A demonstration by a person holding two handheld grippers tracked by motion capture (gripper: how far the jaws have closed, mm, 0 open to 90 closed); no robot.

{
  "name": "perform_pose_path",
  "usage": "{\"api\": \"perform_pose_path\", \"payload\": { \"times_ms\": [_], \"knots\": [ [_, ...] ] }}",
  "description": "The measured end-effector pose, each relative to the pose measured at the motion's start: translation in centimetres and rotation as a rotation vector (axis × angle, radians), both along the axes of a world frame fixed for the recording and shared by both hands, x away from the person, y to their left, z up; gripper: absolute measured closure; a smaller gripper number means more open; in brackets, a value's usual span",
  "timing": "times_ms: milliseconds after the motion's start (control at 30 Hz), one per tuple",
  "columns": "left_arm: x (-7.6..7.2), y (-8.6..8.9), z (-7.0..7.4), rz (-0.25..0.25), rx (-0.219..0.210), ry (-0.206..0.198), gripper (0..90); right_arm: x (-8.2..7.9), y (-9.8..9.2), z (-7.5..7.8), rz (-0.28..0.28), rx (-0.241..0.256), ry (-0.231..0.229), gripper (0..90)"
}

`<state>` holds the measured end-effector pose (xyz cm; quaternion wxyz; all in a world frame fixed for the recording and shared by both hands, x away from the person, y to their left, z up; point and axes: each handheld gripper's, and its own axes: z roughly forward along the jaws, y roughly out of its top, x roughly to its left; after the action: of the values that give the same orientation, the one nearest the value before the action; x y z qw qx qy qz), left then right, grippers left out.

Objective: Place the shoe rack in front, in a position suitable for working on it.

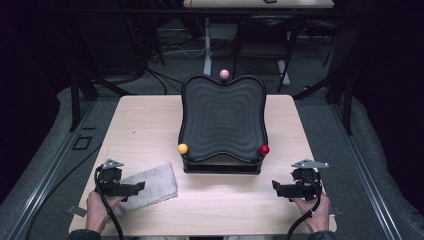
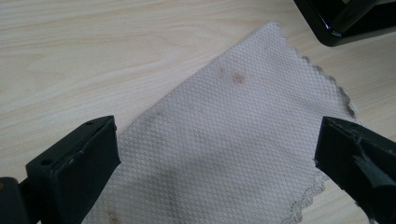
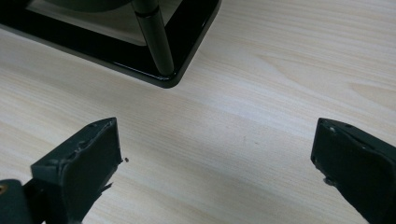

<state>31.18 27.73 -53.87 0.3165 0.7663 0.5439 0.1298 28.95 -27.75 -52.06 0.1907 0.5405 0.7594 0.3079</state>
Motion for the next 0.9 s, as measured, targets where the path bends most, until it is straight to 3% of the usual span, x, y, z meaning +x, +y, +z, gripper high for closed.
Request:
{"api": "perform_pose_path", "payload": {
  "times_ms": [200,367,500,567,600,633,700,900],
  "knots": [
    [0.5,-0.5,-0.7,0.003,0.031,0.039,0.0,0.3,0.5,-0.1,0.031,-0.005,0.013,1.9],
    [0.8,-1.8,-1.3,-0.048,0.068,0.083,0.0,0.3,0.9,-0.1,0.024,-0.022,0.004,2.8],
    [1.1,-3.2,-2.1,-0.083,0.123,0.122,0.0,0.3,0.7,-0.1,0.023,-0.014,0.003,3.4],
    [1.2,-3.5,-2.2,-0.091,0.124,0.127,0.1,0.4,0.7,-0.1,0.024,-0.012,0.005,3.5],
    [1.3,-3.7,-2.4,-0.102,0.138,0.136,1.5,0.4,0.7,-0.1,0.024,-0.013,0.005,3.6],
    [1.3,-3.9,-2.6,-0.108,0.145,0.147,8.9,0.4,0.8,-0.1,0.029,-0.012,0.007,3.9],
    [1.3,-4.4,-2.7,-0.105,0.183,0.137,9.5,0.4,0.8,-0.1,0.033,-0.014,0.014,4.2],
    [1.0,-4.3,-2.6,-0.082,0.198,0.121,22.6,0.4,0.7,0.0,0.036,-0.014,0.011,5.5]
  ]
}}
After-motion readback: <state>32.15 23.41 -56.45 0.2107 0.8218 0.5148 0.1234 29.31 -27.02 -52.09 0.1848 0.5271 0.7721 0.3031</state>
